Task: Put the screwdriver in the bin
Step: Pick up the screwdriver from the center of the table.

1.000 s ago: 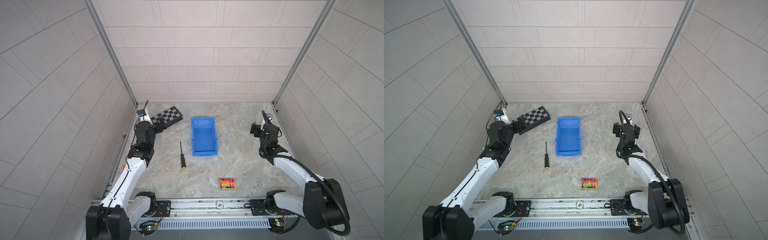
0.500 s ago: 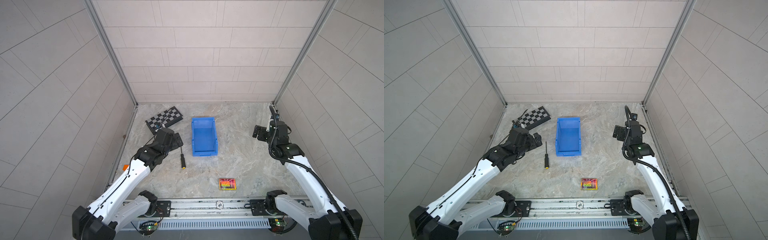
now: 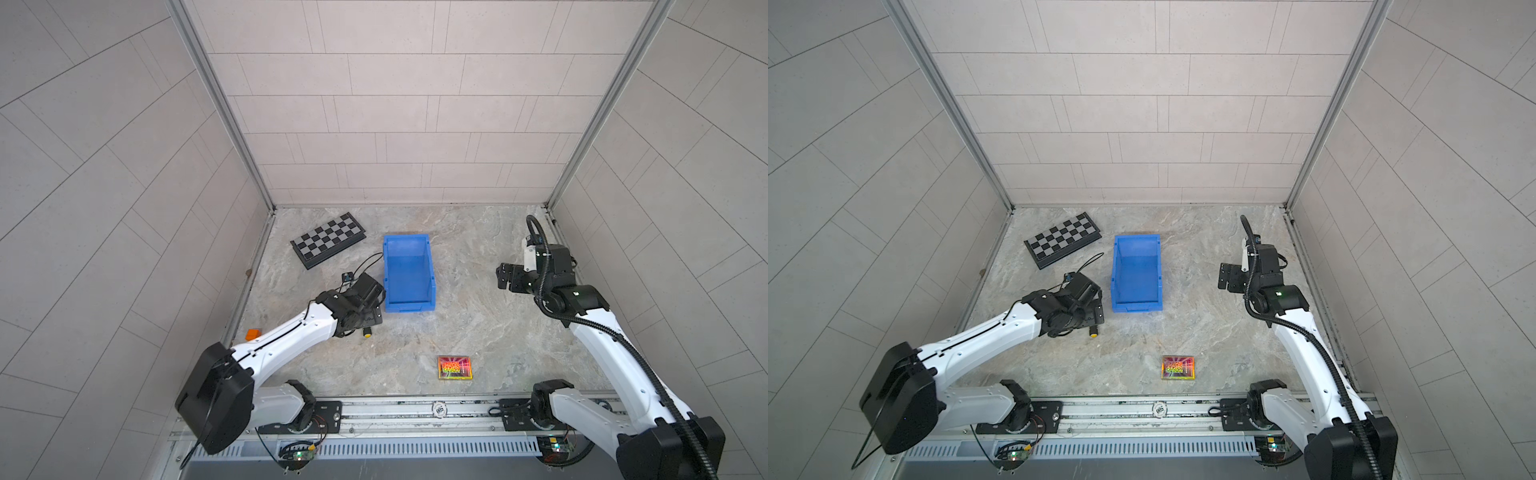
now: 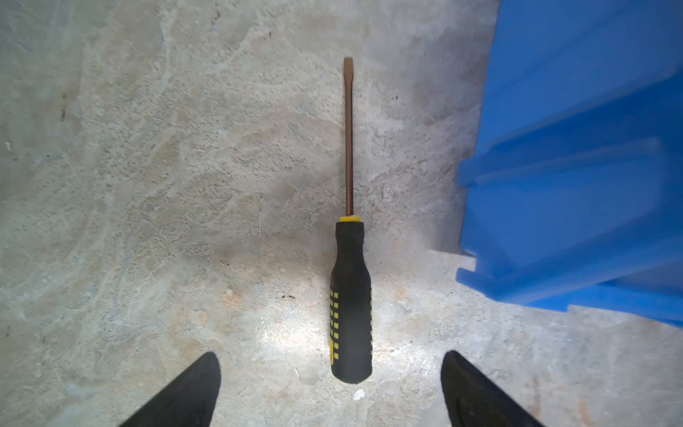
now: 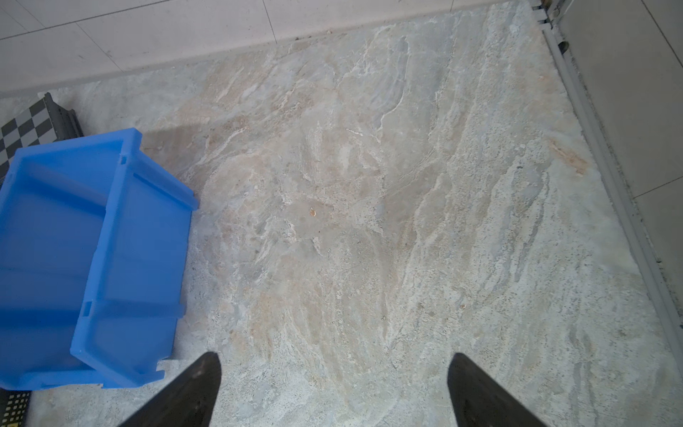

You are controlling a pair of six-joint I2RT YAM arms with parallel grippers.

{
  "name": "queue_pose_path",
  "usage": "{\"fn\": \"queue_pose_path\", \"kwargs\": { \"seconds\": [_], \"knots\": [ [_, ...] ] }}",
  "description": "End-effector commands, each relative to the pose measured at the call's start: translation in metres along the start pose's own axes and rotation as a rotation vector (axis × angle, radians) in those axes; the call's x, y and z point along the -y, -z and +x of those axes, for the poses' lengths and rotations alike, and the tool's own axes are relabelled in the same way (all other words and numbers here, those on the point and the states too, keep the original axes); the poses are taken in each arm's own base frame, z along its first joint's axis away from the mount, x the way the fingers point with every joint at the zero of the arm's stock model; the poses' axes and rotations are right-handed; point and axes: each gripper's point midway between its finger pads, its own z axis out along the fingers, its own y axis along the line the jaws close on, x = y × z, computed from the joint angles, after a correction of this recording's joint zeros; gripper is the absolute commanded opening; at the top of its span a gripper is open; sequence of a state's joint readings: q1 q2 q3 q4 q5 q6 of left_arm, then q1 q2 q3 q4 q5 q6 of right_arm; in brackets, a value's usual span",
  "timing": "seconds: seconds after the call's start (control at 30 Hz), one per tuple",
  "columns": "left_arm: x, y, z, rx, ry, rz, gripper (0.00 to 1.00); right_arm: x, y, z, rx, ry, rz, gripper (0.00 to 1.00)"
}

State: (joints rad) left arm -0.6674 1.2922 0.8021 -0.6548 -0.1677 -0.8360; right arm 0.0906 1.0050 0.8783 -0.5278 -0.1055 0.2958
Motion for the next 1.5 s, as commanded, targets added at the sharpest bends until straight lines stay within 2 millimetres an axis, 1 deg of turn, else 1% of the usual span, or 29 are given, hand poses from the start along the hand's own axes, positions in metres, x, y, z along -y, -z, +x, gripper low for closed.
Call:
{"fn": "queue_pose_path", "kwargs": {
  "seconds": [0.0, 0.07, 0.17, 0.23, 0.27, 0.4, 0.57, 0.63, 0.77, 0.93, 1.03, 1.17, 1.27, 1.4, 1.47],
  "knots": [
    [0.004, -0.003, 0.000, -0.005, -0.022, 0.003, 0.91, -0.001, 0.001, 0.002, -0.014, 0.018, -0.008, 0.98],
    [0.006, -0.009, 0.002, -0.025, -0.042, -0.011, 0.86, -0.001, 0.001, 0.004, -0.016, 0.016, -0.006, 0.98],
    [0.011, -0.019, 0.006, -0.071, -0.075, -0.026, 0.81, 0.000, 0.002, 0.006, -0.016, 0.015, -0.007, 0.98],
    [0.013, -0.025, 0.010, -0.094, -0.088, -0.024, 0.72, 0.001, 0.003, 0.007, -0.013, 0.011, -0.005, 0.98],
    [0.013, -0.027, 0.011, -0.098, -0.092, -0.032, 0.68, 0.001, 0.003, 0.007, -0.009, 0.008, -0.002, 0.98],
    [0.011, -0.031, 0.013, -0.114, -0.106, -0.049, 0.65, 0.003, 0.006, 0.009, -0.007, 0.010, 0.002, 0.98],
    [0.016, -0.036, 0.013, -0.133, -0.121, -0.052, 0.64, 0.007, 0.008, 0.011, -0.004, 0.022, 0.023, 0.98],
    [0.017, -0.038, 0.013, -0.141, -0.132, -0.058, 0.56, 0.008, 0.010, 0.009, 0.001, 0.031, 0.026, 0.98],
    [0.018, -0.043, 0.015, -0.163, -0.148, -0.072, 0.56, 0.008, 0.014, 0.004, 0.011, 0.044, 0.031, 0.98],
    [0.014, -0.048, 0.020, -0.187, -0.166, -0.094, 0.55, 0.008, 0.015, 0.003, 0.012, 0.052, 0.031, 0.98],
    [0.010, -0.049, 0.024, -0.196, -0.163, -0.112, 0.50, 0.009, 0.015, 0.003, 0.009, 0.063, 0.037, 0.98],
    [0.008, -0.050, 0.027, -0.202, -0.158, -0.112, 0.50, 0.012, 0.017, 0.002, 0.013, 0.077, 0.054, 0.98],
    [0.007, -0.051, 0.027, -0.205, -0.159, -0.118, 0.44, 0.013, 0.018, 0.001, 0.017, 0.082, 0.063, 0.98],
    [0.006, -0.054, 0.030, -0.214, -0.153, -0.122, 0.42, 0.014, 0.020, 0.002, 0.020, 0.089, 0.066, 0.98],
    [0.005, -0.054, 0.031, -0.215, -0.149, -0.124, 0.38, 0.014, 0.020, 0.002, 0.018, 0.090, 0.067, 0.98]
  ]
}}
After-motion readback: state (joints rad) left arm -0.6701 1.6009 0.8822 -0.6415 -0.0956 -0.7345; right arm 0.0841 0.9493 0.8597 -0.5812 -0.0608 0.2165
